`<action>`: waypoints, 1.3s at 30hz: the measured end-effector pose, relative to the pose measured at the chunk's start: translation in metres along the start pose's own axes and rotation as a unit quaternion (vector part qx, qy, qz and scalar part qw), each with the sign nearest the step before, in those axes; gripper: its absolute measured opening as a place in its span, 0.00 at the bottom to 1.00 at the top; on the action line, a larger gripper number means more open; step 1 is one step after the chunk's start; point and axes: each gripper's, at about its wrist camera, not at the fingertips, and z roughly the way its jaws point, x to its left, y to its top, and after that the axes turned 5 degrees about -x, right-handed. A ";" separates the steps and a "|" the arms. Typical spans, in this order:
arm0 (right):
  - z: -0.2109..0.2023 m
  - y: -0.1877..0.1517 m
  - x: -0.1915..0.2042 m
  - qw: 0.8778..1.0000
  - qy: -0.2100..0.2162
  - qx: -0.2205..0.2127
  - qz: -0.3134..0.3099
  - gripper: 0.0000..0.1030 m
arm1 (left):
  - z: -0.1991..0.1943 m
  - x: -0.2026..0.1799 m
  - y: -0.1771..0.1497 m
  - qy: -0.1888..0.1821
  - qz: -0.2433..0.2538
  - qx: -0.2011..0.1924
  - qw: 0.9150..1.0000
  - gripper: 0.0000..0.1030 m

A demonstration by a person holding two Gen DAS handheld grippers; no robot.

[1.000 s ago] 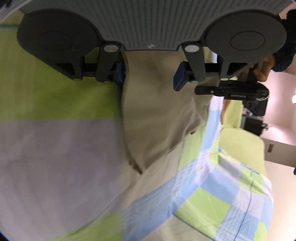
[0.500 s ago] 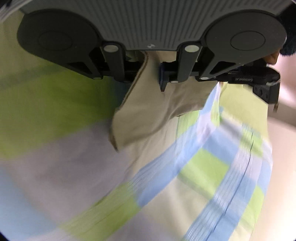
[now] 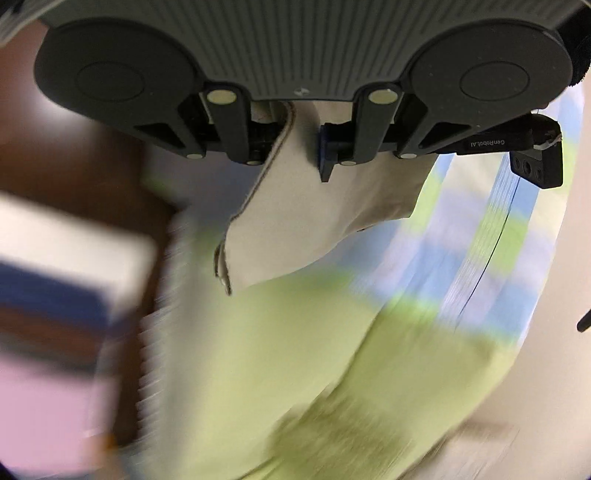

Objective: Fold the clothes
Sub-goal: 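Lift the folded top with both tools and carry it to the chair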

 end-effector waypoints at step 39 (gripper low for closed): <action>-0.074 0.121 -0.208 0.945 -0.269 -0.161 0.089 0.45 | 0.209 -0.202 0.122 0.082 0.290 -0.012 0.954 0.53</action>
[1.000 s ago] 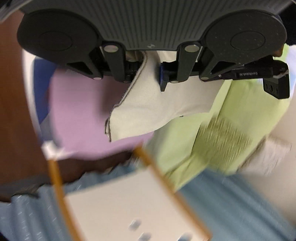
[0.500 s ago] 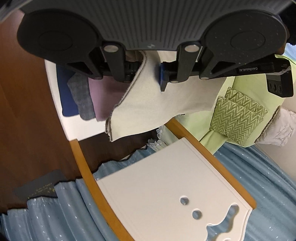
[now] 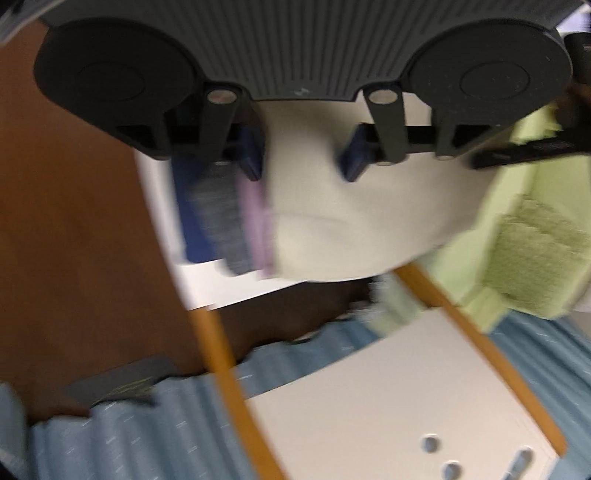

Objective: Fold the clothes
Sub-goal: 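Lift the folded top with both tools and carry it to the chair, then lower the folded top onto the clothes stack and open both tools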

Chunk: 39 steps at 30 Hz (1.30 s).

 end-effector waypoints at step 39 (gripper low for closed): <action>0.024 0.037 0.008 0.990 0.048 -0.058 -0.121 0.09 | 0.040 -0.056 0.024 0.013 0.050 -0.036 0.998 0.52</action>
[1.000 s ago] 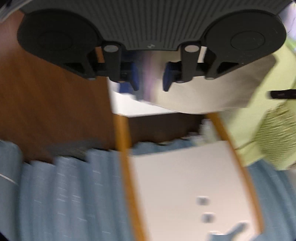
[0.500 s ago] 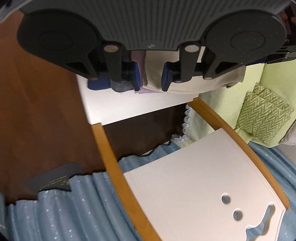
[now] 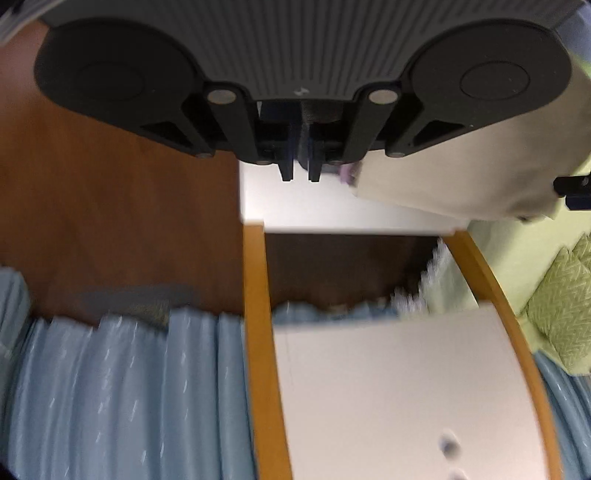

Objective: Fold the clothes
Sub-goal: 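Lower the folded top onto the clothes stack and open both tools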

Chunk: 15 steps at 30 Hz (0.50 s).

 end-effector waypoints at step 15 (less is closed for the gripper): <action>-0.066 -0.052 0.060 0.996 0.030 -0.029 -0.073 0.17 | -0.077 -0.016 -0.062 -0.005 0.014 -0.025 1.000 0.48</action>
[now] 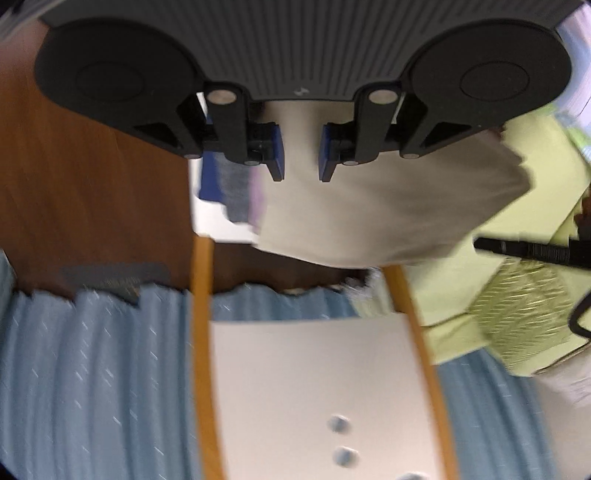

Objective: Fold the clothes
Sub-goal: 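Lower the folded top onto the clothes stack and open both tools, then pull both tools back from the clothes stack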

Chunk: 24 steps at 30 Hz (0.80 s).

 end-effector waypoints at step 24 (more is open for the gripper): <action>0.031 -0.038 0.035 0.997 -0.004 0.032 -0.070 0.23 | -0.012 -0.031 -0.067 0.024 0.055 -0.037 0.997 0.45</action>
